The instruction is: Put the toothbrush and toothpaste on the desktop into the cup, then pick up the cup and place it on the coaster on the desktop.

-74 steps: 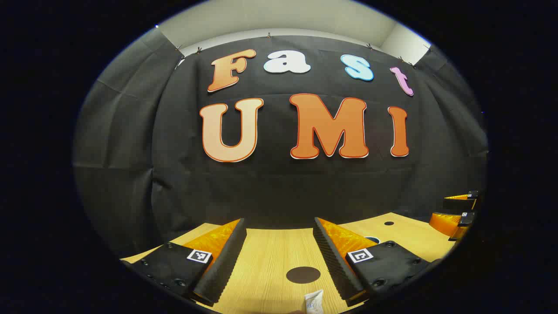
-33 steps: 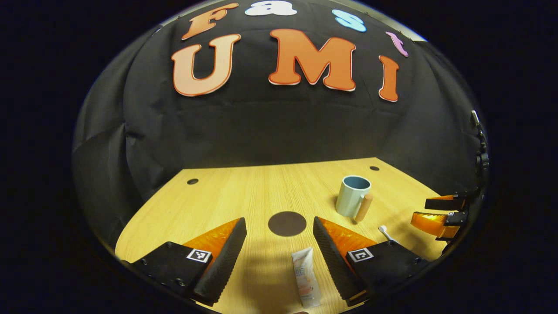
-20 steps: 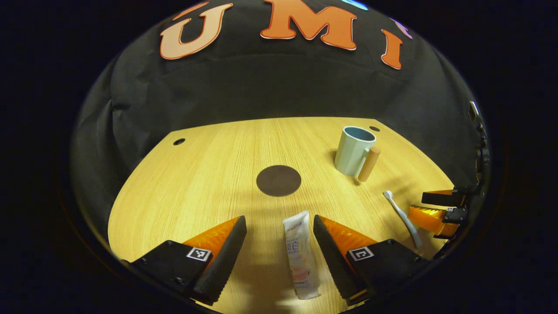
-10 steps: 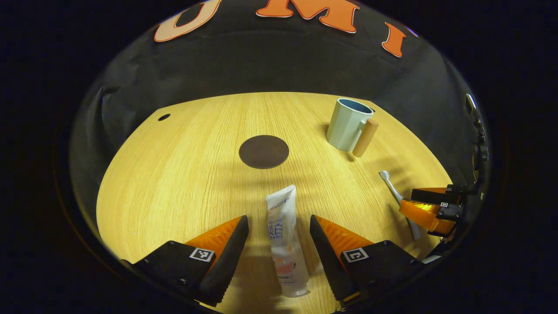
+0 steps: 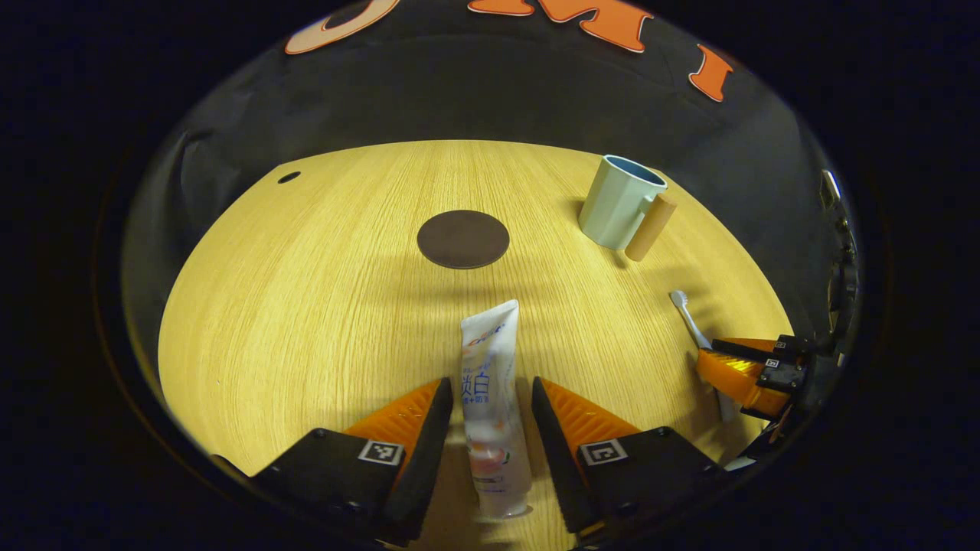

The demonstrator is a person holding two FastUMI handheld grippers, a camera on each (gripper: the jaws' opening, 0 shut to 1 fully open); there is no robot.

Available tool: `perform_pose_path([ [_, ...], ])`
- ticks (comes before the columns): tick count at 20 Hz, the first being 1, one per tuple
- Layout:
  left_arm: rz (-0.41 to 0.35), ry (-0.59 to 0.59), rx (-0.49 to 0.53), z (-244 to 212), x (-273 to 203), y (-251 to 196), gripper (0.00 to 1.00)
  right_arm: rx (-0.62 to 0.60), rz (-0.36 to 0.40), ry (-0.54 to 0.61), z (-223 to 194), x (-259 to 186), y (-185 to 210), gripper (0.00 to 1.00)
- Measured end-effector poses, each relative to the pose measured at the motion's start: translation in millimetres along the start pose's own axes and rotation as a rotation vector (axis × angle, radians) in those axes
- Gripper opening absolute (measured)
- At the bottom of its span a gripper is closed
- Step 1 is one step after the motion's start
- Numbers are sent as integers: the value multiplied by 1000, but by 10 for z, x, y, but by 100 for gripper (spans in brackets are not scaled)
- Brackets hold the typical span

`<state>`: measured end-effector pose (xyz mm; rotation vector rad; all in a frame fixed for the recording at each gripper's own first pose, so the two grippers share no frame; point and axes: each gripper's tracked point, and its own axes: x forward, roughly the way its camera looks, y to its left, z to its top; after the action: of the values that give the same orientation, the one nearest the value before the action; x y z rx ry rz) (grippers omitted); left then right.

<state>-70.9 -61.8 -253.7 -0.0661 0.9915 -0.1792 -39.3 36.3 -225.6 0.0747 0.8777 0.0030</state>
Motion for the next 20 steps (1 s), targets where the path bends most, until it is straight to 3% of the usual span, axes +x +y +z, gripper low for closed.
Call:
perform_pose_path([
  [2,-1,-3,-15,17,-24,-10,50,-24,5,-21,24,56,-11,20],
  [5,-30,-12,-45,-20,18,-50,48,-26,7,-29,59,59,-44,10],
  [8,-46,-13,-70,-8,-33,-63,27,-41,7,-43,74,51,-18,5],
  [12,-44,-41,-50,25,7,-77,27,-51,11,-57,105,37,-6,3],
  [13,-54,-43,-54,32,-3,-97,15,-55,19,-59,115,31,10,3],
  [18,-65,-57,-67,41,-48,-85,16,-77,25,-108,208,-50,18,3],
  [20,-105,-60,-93,59,-53,-173,16,-72,46,-138,301,-135,56,3],
])
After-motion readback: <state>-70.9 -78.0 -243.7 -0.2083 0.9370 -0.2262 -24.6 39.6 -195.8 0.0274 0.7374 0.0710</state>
